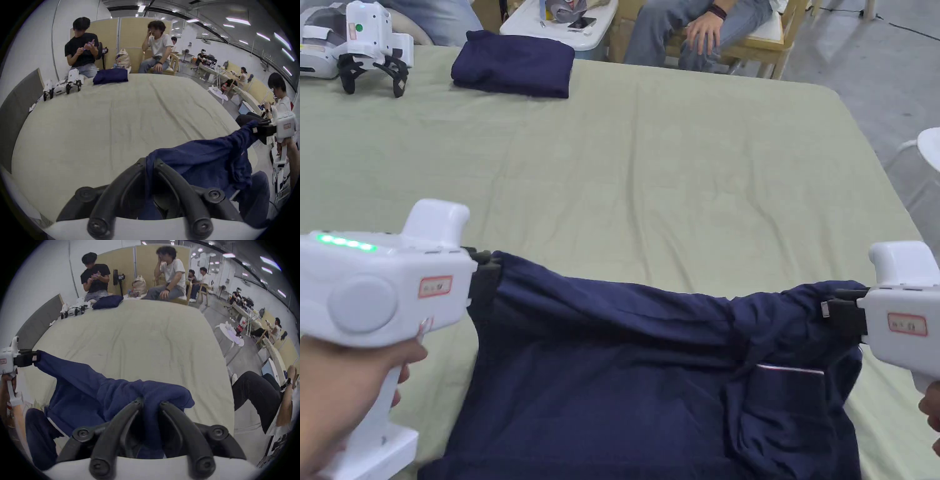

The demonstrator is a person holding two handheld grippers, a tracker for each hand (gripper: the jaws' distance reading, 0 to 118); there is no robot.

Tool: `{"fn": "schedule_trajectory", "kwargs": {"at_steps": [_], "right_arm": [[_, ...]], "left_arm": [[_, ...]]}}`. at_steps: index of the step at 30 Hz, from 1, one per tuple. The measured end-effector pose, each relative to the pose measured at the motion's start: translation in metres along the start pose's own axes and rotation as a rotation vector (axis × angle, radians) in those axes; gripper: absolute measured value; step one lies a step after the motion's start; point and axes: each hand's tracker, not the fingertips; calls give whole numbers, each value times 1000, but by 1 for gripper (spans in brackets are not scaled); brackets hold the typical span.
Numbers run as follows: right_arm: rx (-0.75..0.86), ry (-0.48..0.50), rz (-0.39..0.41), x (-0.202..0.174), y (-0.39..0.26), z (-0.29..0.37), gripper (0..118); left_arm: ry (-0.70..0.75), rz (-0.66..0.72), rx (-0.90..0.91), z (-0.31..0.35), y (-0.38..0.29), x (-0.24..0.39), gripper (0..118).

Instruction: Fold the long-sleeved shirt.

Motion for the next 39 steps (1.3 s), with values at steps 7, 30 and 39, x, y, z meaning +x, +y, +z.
{"fn": "schedule_trajectory", "kwargs": {"at_steps": [7,30,39], "right_arm": [[19,-35,-2,-21,-105,44,15],[-99,-96,-119,-35,-190,33,117],[118,35,-65,-85,-131,105,109]], "left_arm": [[9,32,-5,52,-105,21,5],[138,105,-109,60,-174,44,67],[90,78,94,109,-133,82,82]]}}
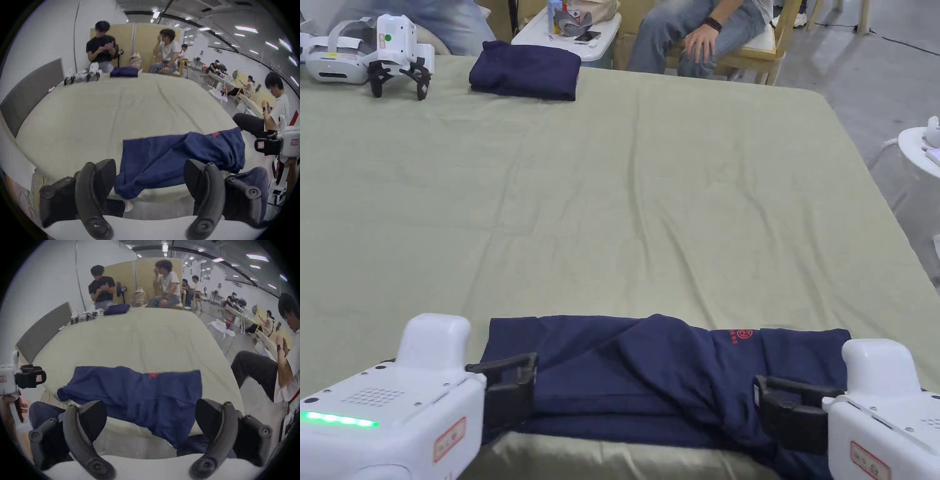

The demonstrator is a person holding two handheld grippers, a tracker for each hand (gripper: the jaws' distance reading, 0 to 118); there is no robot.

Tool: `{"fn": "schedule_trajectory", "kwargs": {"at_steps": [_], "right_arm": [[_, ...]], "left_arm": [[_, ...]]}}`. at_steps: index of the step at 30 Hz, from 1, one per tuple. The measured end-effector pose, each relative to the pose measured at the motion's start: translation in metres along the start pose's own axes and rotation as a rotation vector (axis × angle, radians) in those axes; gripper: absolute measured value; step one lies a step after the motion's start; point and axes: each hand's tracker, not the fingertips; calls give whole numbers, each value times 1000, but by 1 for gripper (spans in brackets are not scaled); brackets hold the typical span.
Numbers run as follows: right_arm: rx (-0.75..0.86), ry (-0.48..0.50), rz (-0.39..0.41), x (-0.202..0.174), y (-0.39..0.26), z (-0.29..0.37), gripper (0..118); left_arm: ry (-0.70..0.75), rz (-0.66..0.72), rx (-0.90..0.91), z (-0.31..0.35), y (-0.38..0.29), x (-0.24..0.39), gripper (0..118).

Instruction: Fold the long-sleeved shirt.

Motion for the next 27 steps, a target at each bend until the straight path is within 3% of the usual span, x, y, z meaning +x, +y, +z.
{"fn": "schedule_trajectory", "kwargs": {"at_steps": [1,3,4,7,8,13,16,20,21,23,24,27], "right_arm": [[18,5,-3,-6,-1,-1,100],[36,8,1,-13,-8,-4,35],[28,9,9,-16,-10,-6,2],[16,-23,64,-28,-23,-13,2],[-26,19,66,-27,-24,-14,2],[-37,24,53,-27,-31,-20,2],[-60,52,46,-27,-30,-24,2],[-80,80,72,-33,-30,-36,2],[-87,87,79,-37,-29,-39,2],[-101,98,79,-41,-27,-46,2],[-112,111,76,-44,-27,-51,2],[-130,138,72,-50,-25,-59,2]], "left_arm": [[-9,5,16,1,1,5,70],[-26,15,8,-1,2,14,8],[-26,24,7,-3,1,19,1],[-48,15,-41,-11,-6,25,0],[-59,16,-68,-16,-8,27,0],[-58,47,-78,-28,-18,23,0],[-102,157,-105,-40,-17,-19,0],[-112,185,-178,-60,-11,-80,3],[-112,200,-187,-66,-11,-95,19],[-116,221,-205,-80,-13,-113,70],[-125,230,-218,-90,-15,-122,79],[-225,257,-241,-109,-16,-131,80]]}}
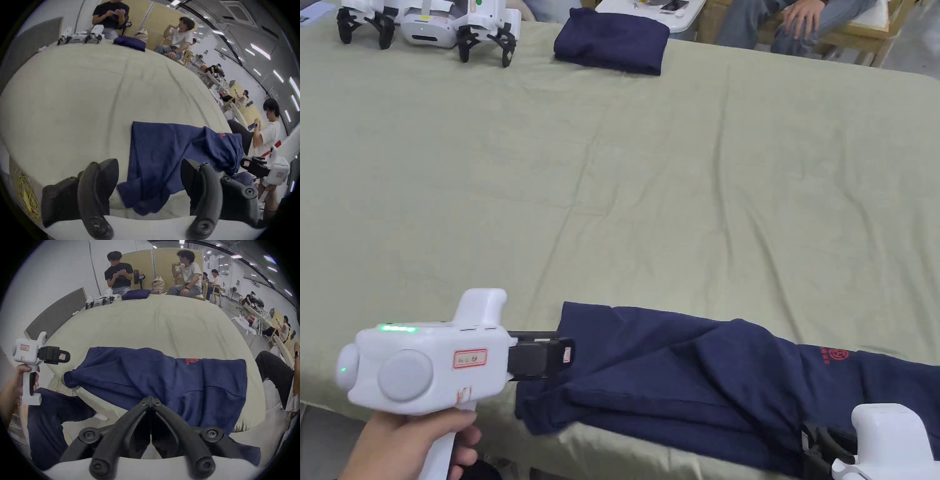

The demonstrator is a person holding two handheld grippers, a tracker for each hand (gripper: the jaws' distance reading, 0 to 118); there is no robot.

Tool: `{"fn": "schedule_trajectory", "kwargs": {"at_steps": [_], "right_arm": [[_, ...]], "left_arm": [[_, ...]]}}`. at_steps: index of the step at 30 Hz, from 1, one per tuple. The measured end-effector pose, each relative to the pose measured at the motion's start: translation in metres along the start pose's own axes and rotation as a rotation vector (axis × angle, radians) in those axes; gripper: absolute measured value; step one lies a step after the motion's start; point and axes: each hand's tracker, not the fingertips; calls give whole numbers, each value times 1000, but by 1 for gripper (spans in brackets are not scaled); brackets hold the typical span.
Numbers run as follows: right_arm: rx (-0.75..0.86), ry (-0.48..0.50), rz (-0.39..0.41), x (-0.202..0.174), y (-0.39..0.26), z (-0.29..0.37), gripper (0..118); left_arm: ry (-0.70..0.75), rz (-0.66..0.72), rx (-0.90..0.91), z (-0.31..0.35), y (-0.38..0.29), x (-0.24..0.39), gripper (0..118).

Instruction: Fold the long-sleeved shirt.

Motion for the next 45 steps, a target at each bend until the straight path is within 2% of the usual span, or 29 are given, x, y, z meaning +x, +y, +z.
{"fn": "schedule_trajectory", "kwargs": {"at_steps": [3,10,15,16,17,18,19,20,21,24,29,34,45], "right_arm": [[-14,17,13,-7,6,-4,2],[-31,28,44,-14,10,-9,2],[-30,48,41,-15,11,-8,2],[-32,51,40,-16,11,-9,2],[-34,52,40,-16,10,-9,2],[-36,51,40,-17,10,-9,2],[-39,52,39,-17,10,-9,2],[-42,53,39,-17,10,-9,2],[-42,55,38,-17,9,-8,2],[-46,55,39,-18,7,-8,2],[-56,59,35,-18,5,-9,2],[-50,71,31,-23,8,-7,2],[-27,93,33,-31,20,-6,2]], "left_arm": [[-62,-29,-63,-27,6,-9,80],[-39,-7,-136,-66,12,-11,80],[-152,155,-89,-71,15,-29,80],[-170,154,-75,-71,15,-29,79],[-196,141,-83,-73,12,-24,68],[-191,133,-124,-79,10,-21,46],[-170,114,-171,-86,6,-17,11],[-153,69,-203,-90,-3,-13,6],[-203,64,-107,-82,-3,-3,6],[-220,165,-133,-85,-1,-8,6],[-196,156,-138,-77,9,-14,5],[-204,284,-96,-47,22,-46,5],[-136,319,-97,-14,70,-101,5]]}}
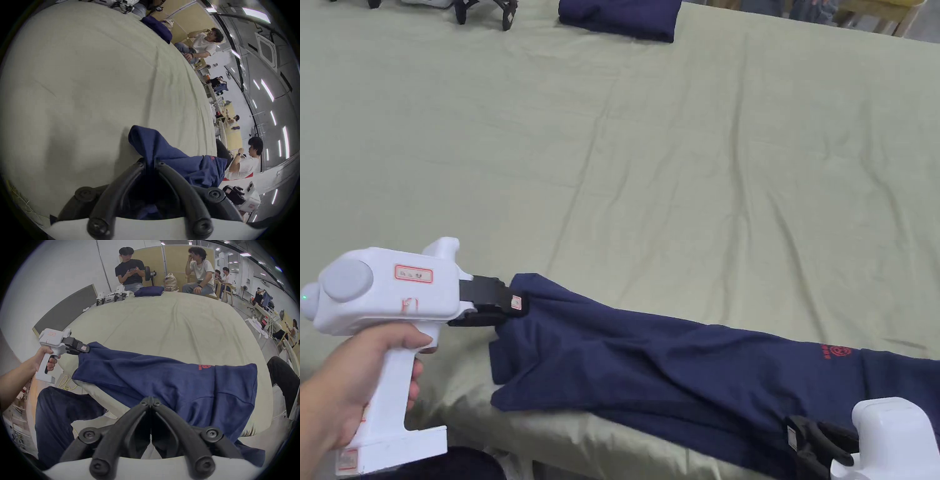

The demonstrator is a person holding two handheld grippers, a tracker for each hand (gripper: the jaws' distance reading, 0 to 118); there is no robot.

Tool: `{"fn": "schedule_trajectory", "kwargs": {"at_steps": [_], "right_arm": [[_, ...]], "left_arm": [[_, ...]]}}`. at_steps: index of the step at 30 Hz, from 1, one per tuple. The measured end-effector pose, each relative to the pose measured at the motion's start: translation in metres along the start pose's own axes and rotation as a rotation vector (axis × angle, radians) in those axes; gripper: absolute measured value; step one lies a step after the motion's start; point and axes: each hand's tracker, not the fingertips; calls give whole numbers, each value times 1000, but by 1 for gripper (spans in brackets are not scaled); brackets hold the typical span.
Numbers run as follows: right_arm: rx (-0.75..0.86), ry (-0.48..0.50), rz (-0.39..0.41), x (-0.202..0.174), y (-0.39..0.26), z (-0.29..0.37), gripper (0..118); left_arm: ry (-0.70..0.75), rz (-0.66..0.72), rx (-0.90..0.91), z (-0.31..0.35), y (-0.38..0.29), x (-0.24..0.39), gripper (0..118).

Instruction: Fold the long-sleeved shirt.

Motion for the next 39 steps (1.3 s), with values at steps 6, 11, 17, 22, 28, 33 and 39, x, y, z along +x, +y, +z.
{"fn": "schedule_trajectory", "kwargs": {"at_steps": [6,11,17,22,28,33,39], "right_arm": [[13,3,4,-1,7,0,2],[12,-4,1,0,17,-4,2],[22,67,-3,-6,24,-6,1],[49,116,-7,-6,24,2,1],[75,110,-22,13,12,30,1],[104,84,-90,42,-5,56,2],[130,30,-161,73,-24,87,1]], "left_arm": [[118,19,24,37,31,-25,5],[262,-39,21,68,38,-32,5],[276,-120,32,73,17,-3,5],[290,-175,44,64,-11,51,5],[199,-279,15,26,-51,126,5],[98,-338,-36,-29,-88,202,5],[-35,-398,-78,-85,-123,292,5]]}}
